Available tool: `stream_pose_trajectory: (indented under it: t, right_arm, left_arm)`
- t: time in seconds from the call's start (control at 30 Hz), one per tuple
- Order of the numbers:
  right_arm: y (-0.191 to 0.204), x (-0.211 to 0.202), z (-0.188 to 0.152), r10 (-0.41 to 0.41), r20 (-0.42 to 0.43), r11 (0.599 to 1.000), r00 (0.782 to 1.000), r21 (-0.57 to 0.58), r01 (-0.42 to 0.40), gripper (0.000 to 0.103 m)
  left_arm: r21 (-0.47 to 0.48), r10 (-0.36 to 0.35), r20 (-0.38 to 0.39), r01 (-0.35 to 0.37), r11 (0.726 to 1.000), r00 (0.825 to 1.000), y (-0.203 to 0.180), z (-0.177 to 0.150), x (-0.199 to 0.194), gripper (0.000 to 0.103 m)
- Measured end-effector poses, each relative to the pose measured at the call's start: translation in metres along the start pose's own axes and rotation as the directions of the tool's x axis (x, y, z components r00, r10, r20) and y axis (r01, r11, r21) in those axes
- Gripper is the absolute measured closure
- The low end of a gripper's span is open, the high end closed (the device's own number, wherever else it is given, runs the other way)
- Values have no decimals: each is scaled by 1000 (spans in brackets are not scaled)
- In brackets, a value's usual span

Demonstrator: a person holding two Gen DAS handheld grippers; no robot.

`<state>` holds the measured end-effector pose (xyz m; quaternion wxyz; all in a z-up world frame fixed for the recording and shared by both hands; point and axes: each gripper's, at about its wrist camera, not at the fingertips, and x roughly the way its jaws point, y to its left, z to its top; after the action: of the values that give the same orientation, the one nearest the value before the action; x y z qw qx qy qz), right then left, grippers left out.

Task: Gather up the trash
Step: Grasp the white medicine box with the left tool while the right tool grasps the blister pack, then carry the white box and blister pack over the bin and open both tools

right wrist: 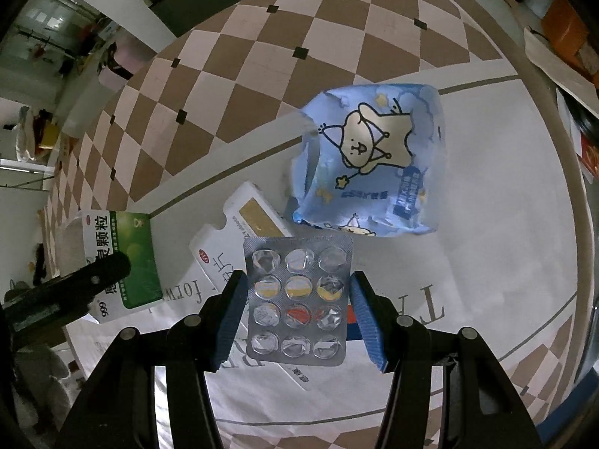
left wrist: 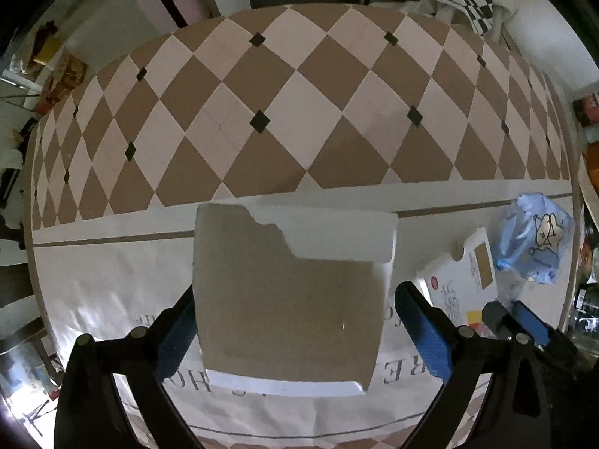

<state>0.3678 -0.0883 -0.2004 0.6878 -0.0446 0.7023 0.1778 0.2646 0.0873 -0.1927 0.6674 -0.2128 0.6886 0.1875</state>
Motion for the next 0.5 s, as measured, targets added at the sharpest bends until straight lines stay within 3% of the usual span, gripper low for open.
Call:
stream_pose_trajectory:
  t: [0.03, 0.07, 0.23, 0.5]
  right_arm:
    - [0, 0, 0, -2, -1, 1000, 1000, -1, 2, 45]
    - [0, 0, -1, -4, 0, 1000, 1000, -2, 4, 45]
    - [1, -4, -6, -17, 12, 1000, 1000, -12, 17, 45]
    - [9, -22, -28, -44, 70, 997, 997, -59, 48, 45]
  left_arm:
    - [0, 12, 23, -12, 1000, 1000, 0, -2, -3, 27]
    - [1, 20, 35, -20, 1000, 999, 0, -3, -5, 31]
    - [4, 27, 97, -28, 1000, 995, -1, -17, -24, 32]
    - [-35, 41, 184, -35, 999, 982, 18, -67, -58, 32]
